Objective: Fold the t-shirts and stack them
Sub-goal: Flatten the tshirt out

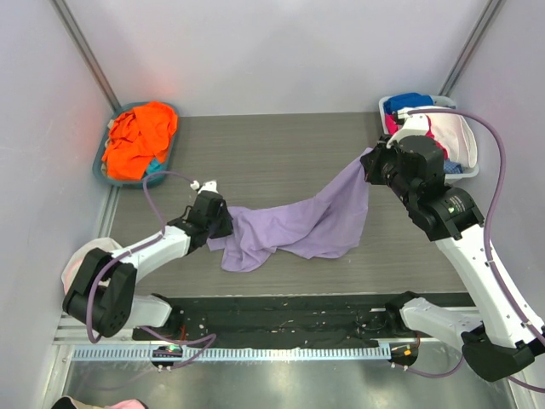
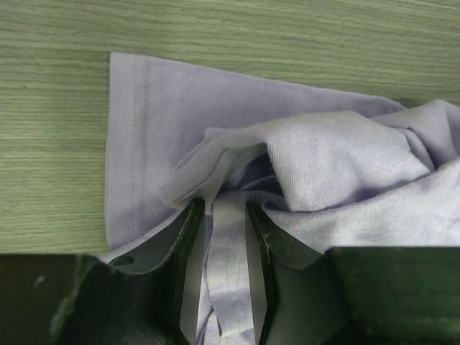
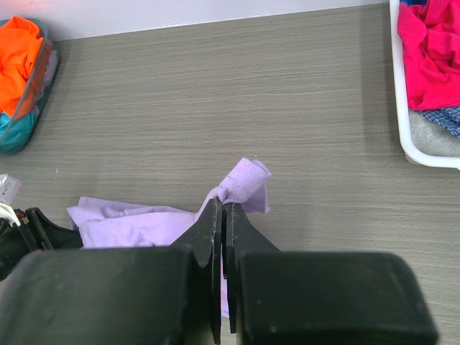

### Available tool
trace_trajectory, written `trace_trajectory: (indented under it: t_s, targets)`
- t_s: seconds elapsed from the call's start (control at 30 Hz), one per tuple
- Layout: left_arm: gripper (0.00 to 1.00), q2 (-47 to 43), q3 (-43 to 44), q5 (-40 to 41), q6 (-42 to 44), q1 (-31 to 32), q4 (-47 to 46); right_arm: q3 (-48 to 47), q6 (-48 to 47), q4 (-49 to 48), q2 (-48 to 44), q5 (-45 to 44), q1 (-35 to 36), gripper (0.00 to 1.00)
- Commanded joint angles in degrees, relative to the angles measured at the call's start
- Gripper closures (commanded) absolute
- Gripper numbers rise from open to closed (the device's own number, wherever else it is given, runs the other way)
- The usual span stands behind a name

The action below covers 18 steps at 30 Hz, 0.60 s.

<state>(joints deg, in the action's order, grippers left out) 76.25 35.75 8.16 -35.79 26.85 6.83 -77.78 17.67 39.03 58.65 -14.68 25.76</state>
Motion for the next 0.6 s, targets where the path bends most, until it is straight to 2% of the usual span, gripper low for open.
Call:
trace_trajectory:
  t_s: [0.0,0.47,0.53,0.57]
  targets:
    - [0.67,-0.66,-1.73,-1.48,-1.03,-0.4,-3.4,-0.09,-0.09,-2.55,-0.64,0.0,-0.09,0.99]
    - [0.68,1.62,-3.14,-2.71,-1.74,-0.31,-5.07,0.0,-0.01,-2.38,-0.73,0.0,-0.18,0.99]
    - [0.73,2.23,-3.23,-3.41,-2.09,-0.4,-5.6,0.08,-0.01,-2.2,-0.82,-0.09,-0.18,0.99]
    - [0.83,2.33,-3.23,-3.59,-2.18,-0.31,-5.95,0.08,-0.09,-2.11,-1.0,-0.26,-0.1,0.99]
